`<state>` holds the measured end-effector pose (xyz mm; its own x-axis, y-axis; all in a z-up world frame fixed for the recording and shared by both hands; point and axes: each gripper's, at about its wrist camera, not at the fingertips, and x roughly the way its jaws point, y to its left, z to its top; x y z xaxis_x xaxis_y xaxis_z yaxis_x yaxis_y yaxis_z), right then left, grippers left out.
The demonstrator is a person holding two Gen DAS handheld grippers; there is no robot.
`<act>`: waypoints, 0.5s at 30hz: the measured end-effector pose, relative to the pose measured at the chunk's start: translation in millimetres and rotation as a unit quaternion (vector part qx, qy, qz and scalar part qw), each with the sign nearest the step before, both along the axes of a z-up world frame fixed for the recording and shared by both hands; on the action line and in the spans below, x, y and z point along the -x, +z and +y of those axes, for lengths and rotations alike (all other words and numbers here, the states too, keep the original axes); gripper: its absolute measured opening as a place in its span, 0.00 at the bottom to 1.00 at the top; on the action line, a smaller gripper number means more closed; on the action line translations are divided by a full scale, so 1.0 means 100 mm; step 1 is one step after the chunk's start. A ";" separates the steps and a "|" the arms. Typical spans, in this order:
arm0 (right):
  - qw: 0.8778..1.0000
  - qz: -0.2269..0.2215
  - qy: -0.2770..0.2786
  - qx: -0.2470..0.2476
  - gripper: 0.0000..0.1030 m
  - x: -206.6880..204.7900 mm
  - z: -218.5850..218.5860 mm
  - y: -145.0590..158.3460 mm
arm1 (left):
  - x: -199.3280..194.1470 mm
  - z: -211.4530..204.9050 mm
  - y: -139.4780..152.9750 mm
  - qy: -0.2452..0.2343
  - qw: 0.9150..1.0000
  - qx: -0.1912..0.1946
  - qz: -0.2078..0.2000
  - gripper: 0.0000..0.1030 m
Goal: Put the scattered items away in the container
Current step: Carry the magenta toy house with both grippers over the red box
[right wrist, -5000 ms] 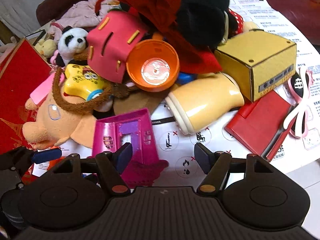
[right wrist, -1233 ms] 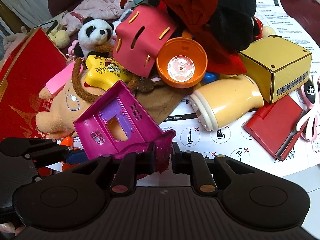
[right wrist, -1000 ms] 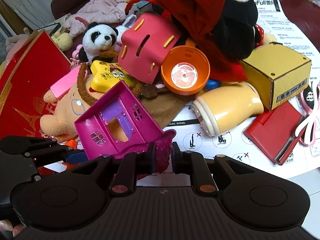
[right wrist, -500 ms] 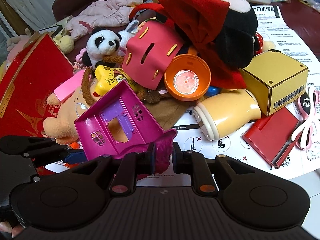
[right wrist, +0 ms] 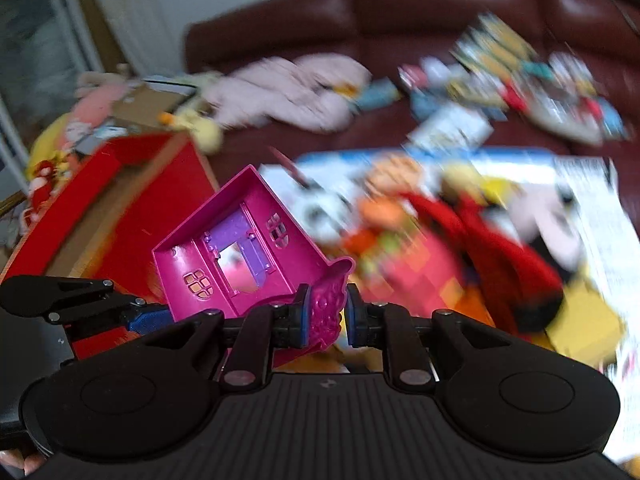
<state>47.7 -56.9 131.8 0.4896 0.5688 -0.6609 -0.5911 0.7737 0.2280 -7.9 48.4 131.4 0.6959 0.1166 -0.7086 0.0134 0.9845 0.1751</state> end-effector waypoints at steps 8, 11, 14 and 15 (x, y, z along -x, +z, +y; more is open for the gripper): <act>0.990 -0.060 0.124 -0.016 0.21 0.22 1.19 0.49 | 0.50 0.91 0.47 0.114 0.992 -0.018 -0.054 0.32; 0.983 -0.068 0.169 -0.017 0.22 0.36 1.64 0.55 | 0.69 1.23 0.55 0.154 0.986 -0.027 -0.052 0.32; 0.976 -0.069 0.208 -0.013 0.23 0.50 2.04 0.53 | 0.88 1.54 0.56 0.185 0.981 -0.026 -0.043 0.33; 0.973 -0.066 0.220 -0.010 0.23 0.53 2.16 0.51 | 0.94 1.64 0.56 0.194 0.980 -0.025 -0.039 0.33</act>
